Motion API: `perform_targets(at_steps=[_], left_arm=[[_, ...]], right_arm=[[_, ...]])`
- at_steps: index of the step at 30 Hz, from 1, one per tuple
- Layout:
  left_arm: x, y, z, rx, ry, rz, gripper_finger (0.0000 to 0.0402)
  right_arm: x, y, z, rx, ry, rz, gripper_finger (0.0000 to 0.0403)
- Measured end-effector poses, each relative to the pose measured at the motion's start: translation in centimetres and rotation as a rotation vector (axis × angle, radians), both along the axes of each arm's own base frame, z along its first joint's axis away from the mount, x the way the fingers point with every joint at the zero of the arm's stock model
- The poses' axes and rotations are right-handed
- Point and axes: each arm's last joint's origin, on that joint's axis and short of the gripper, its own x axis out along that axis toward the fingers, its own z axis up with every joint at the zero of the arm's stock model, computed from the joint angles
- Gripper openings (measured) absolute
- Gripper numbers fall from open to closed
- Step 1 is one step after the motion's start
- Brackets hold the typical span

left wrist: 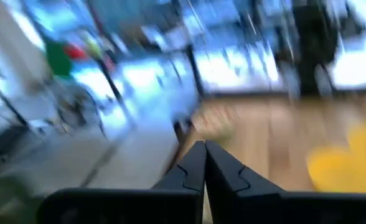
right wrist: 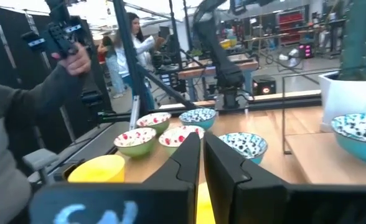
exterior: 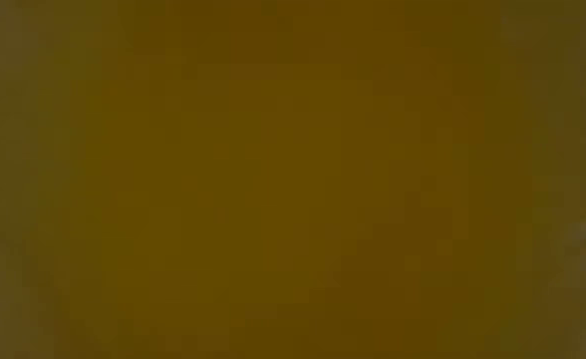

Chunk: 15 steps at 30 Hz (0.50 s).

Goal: Pick & Place Mini bowls
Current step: Put the yellow bowl on the shelf

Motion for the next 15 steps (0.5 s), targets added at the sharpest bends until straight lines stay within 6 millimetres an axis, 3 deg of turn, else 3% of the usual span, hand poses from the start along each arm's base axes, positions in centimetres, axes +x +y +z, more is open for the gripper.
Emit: perform_targets(at_steps=[3,7,15], left_arm=[[-2.0,-0.8,-2.7,-0.042,-0.18,-0.037,0.0002],[-3.2,-1.2,-6.2,-0.129,-0.187,-0.064,0.0002],[-4.0,-2.4,-9.9,-0.104,-0.27,-0.105,0.0002]], right_arm=[[0.1,0.0,0.0,-0.022,-0.008,-0.041,0.0023],[0.1,0.0,0.2,-0.049,-0.033,-0.083,0.0023],[0.1,-0.1,0.9,-0.073,-0.1,-0.128,0.0023]])
